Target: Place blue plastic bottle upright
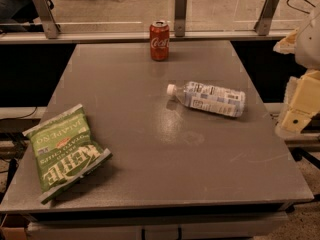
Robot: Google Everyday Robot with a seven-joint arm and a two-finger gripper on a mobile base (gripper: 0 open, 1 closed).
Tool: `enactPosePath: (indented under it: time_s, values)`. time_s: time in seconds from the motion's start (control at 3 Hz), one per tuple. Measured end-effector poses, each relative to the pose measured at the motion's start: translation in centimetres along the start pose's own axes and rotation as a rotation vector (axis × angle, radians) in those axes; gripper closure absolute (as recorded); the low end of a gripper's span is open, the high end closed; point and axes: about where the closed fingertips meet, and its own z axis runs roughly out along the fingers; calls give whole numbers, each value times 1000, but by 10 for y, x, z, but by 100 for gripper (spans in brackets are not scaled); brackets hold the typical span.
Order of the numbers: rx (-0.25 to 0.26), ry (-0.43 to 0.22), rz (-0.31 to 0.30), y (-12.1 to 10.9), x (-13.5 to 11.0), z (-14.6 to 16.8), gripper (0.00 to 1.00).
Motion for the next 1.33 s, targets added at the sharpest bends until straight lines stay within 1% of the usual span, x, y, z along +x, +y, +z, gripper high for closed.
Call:
enactPosePath:
  time_s: [0.33, 0.67, 1.0, 1.33]
  values:
    - [0, 0, 0, 0, 0, 0, 0]
    - [0, -26, -19, -3, -10, 8, 0]
    - [-10, -81, -40, -13, -36, 32, 0]
    - [-32, -117, -61, -18, -67, 59, 0]
